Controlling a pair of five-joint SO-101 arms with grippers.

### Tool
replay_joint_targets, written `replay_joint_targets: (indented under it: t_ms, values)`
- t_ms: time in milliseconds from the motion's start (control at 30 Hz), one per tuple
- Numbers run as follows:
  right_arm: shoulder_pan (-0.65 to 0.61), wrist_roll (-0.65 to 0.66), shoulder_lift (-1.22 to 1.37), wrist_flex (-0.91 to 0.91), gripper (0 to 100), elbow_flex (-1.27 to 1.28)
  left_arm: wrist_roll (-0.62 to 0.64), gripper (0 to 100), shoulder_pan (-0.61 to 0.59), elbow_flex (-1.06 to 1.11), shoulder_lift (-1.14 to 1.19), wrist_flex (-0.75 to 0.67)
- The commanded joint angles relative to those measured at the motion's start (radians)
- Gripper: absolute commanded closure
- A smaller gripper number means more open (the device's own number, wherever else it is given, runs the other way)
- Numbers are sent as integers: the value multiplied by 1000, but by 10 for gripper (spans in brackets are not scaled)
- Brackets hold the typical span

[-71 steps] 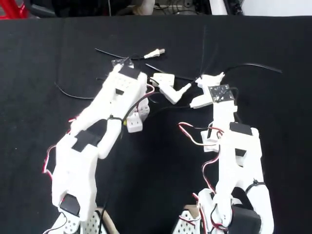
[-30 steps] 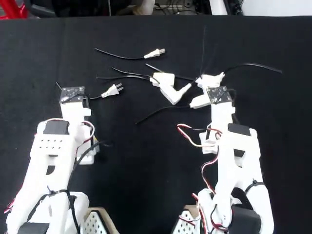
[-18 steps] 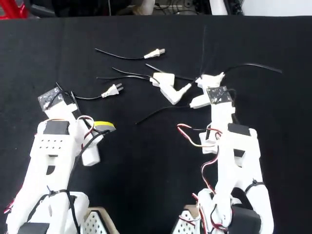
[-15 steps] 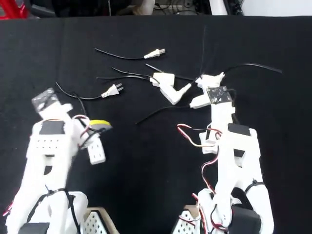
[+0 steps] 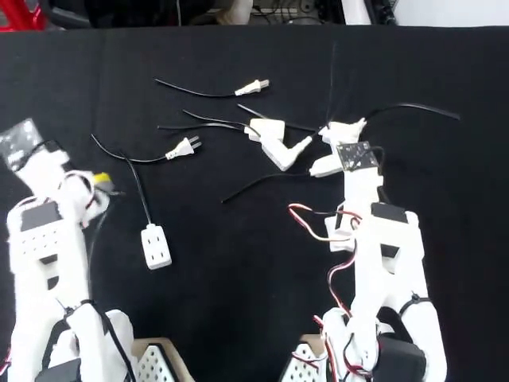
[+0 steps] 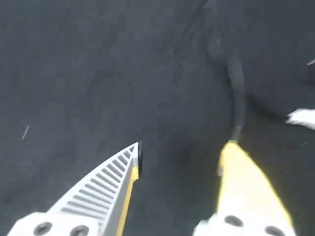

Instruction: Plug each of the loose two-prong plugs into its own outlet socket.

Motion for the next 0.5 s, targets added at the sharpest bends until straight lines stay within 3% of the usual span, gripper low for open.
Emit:
replay_joint_targets:
  t_ms: [0,100,167,467]
  values:
    - [-15,0,-19,-12,832,-4,46,836,194,19,-25,-135]
    - [-15,0,-19,-12,832,-4,187,879,332,67,-23,-224]
    - [-15,0,-19,-12,832,-4,216,880,364,97,-14,-287]
    - [-15,0,-19,-12,832,-4,180,874,311,5,410,-265]
